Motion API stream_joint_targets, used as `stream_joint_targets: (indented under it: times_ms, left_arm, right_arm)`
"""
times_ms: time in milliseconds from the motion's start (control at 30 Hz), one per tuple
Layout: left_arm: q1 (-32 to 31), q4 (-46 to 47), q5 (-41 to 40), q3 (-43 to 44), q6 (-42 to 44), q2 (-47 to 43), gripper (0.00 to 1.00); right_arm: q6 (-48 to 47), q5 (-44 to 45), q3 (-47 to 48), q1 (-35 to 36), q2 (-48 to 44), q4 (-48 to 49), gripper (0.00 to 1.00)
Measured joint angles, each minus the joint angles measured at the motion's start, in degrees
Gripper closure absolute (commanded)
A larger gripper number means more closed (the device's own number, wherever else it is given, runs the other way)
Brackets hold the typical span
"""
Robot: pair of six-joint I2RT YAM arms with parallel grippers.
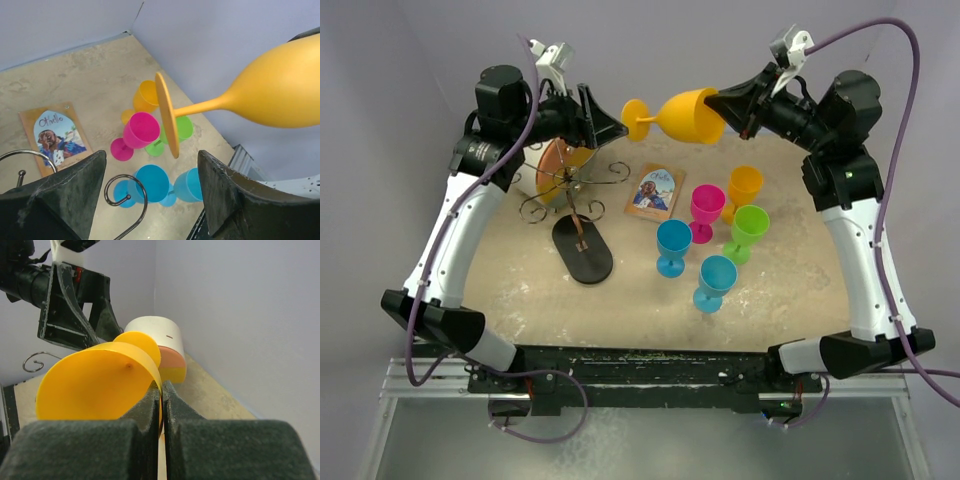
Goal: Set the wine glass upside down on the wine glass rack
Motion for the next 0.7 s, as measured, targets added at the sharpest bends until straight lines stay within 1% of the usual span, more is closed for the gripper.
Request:
stream_joint_targets:
  times_ms: [100, 200, 267, 400, 700]
  left_arm:
    - [0.0, 1.81, 1.57, 0.48, -2.4, 0.9, 0.32]
    - [-0.02, 3.34, 2.75, 1.11, -4.09, 1.75, 0.45]
    - [-0.02, 4.31, 3.32, 1.4, -5.11, 2.32, 0.52]
    - [-0.04, 5.4, 4.02, 1.4, -6.21, 3.32, 0.54]
    - [-0.35, 6.45, 5.01, 1.4, -8.41, 4.28, 0.69]
  right_arm:
    - [-0.63, 0.33, 0.11, 0.04, 0.39, -1.33, 1.0]
    - [-1.07, 0.31, 0.11, 0.04, 0.7, -2.29, 1.0]
    - [-1.38, 0.28, 0.11, 0.04, 0.76, -2.73, 1.0]
    - [-1.86, 0.26, 0.11, 0.04, 0.74, -2.82, 1.0]
    - [-2.29, 0.26, 0.11, 0.48, 0.74, -2.84, 1.0]
